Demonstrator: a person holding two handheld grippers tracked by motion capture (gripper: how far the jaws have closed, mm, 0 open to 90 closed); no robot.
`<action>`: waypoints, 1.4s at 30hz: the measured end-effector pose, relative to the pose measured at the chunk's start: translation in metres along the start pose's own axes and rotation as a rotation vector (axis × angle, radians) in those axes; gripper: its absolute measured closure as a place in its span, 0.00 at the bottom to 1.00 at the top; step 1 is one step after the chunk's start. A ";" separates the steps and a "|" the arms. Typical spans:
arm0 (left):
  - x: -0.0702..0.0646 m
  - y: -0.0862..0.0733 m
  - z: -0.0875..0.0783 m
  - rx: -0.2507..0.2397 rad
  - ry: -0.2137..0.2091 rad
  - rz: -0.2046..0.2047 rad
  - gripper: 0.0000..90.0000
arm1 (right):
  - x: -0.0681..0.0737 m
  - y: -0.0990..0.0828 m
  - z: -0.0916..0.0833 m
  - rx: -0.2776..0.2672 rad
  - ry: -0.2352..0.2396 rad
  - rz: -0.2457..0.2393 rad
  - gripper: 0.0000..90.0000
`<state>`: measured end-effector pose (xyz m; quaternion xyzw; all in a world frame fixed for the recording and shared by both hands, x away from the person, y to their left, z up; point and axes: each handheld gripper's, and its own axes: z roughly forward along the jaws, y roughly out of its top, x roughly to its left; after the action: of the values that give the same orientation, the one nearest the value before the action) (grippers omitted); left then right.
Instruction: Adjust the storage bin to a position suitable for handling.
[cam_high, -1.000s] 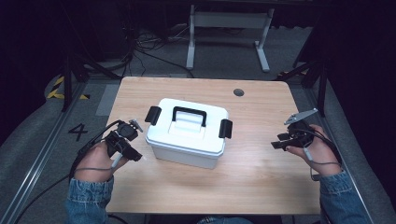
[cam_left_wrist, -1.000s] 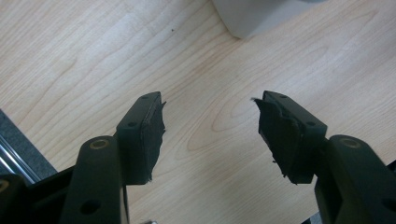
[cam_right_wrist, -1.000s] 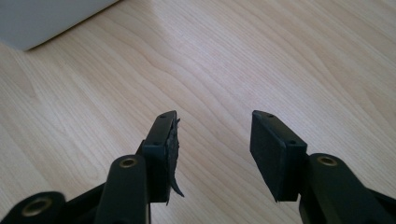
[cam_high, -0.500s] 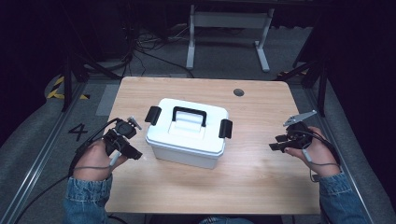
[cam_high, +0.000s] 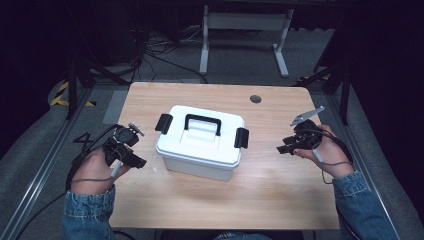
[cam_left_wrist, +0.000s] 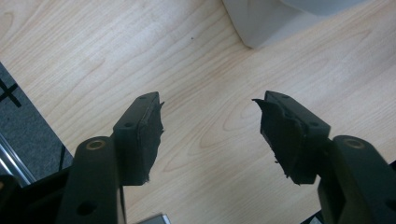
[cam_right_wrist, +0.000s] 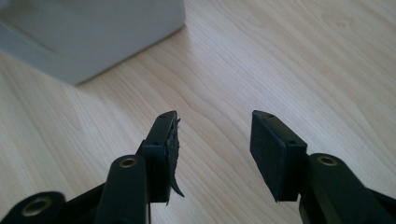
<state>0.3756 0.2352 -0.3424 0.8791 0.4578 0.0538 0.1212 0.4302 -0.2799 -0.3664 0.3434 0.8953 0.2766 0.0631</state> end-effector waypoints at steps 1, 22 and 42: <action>0.001 0.000 -0.001 0.002 -0.001 -0.004 0.45 | 0.002 0.005 -0.002 -0.006 0.008 -0.003 0.59; -0.001 -0.014 -0.009 -0.026 0.017 -0.042 0.44 | 0.024 0.078 -0.007 -0.040 0.059 -0.112 0.61; 0.000 -0.005 -0.004 -0.006 0.000 -0.018 0.43 | 0.060 0.149 0.013 -0.047 0.169 -0.197 0.59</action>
<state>0.3709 0.2383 -0.3402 0.8746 0.4656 0.0538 0.1242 0.4753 -0.1437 -0.2925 0.2276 0.9201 0.3180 0.0223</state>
